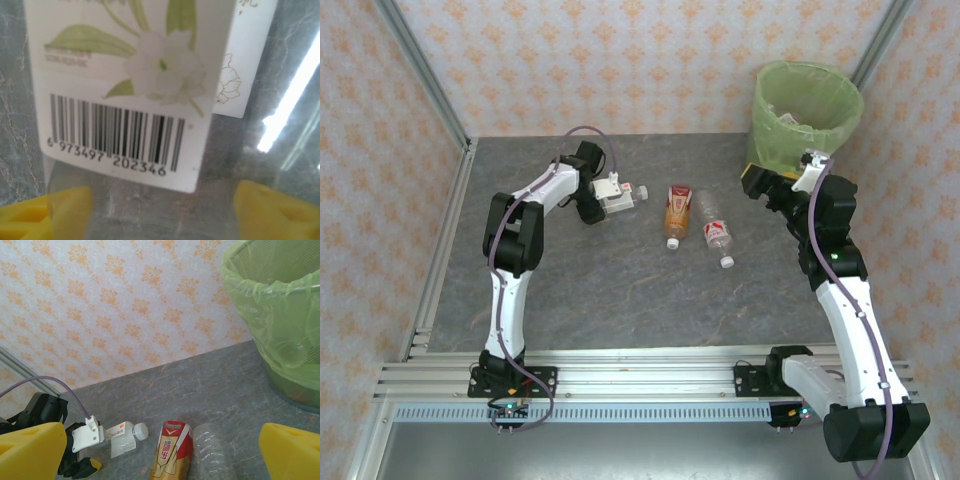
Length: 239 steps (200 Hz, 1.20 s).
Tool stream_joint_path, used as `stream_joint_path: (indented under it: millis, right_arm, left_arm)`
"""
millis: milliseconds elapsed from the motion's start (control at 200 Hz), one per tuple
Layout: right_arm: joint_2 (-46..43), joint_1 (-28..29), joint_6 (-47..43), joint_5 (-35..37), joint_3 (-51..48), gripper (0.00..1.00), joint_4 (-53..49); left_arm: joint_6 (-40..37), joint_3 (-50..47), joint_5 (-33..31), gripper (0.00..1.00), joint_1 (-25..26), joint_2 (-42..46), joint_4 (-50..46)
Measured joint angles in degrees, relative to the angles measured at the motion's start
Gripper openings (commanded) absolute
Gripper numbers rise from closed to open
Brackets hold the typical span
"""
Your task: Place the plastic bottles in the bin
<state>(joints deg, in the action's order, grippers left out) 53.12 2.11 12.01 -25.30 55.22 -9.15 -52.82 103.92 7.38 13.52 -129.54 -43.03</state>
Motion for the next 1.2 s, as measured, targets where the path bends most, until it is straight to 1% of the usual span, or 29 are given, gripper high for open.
stream_joint_path:
  millis: [185,240,360,445,505,530,566,621,746,816,1026,1196]
  right_arm:
    - [0.00,0.00,0.02,0.00,-1.05,0.99,-0.02]
    - [0.00,0.00,0.04,0.00,-1.16,0.99,-0.04]
    - [0.00,0.00,0.04,-0.02,-1.18,0.99,-0.04]
    - [0.00,0.00,0.04,-0.04,-1.38,0.99,-0.04]
    - [0.00,0.00,0.04,-0.04,-1.57,0.99,-0.04]
    - [0.00,0.00,0.04,-0.04,-1.66,0.99,-0.04]
    - [0.00,0.00,0.07,-0.04,-1.73,0.99,-0.09]
    - [0.00,0.00,0.22,-0.04,-1.90,0.99,-0.04]
    - [0.00,0.00,0.94,-0.11,-2.93,0.99,0.24]
    - [0.04,0.00,1.57,-0.28,-3.80,0.99,0.59]
    - [0.72,0.00,4.42,-2.84,-6.54,0.99,3.23]
    - [0.85,1.11,5.97,-5.22,-8.22,0.99,5.51]
  left_arm:
    - [0.98,-0.17,-0.70,0.51,0.35,0.17,0.24]
    - [1.81,-0.28,-0.66,0.47,0.37,0.28,0.31]
    - [3.56,-1.66,0.20,0.35,0.39,1.14,1.53]
    - [5.05,-2.89,1.40,0.32,0.39,2.03,2.08]
    - [5.99,-3.21,2.21,0.28,0.39,2.67,2.14]
    - [6.29,-3.21,2.54,0.25,0.39,2.84,2.16]
    - [6.67,-3.21,2.89,0.18,0.39,3.26,2.21]
    - [7.48,-3.21,3.19,0.00,0.39,3.93,2.21]
    - [10.86,-3.26,4.07,0.00,0.39,5.49,2.47]
    - [13.77,-4.37,4.59,0.00,0.39,6.82,4.33]
    - [25.29,-13.53,6.71,0.00,0.81,14.93,11.96]
    - [34.32,-19.82,6.88,0.00,3.91,21.38,16.90]
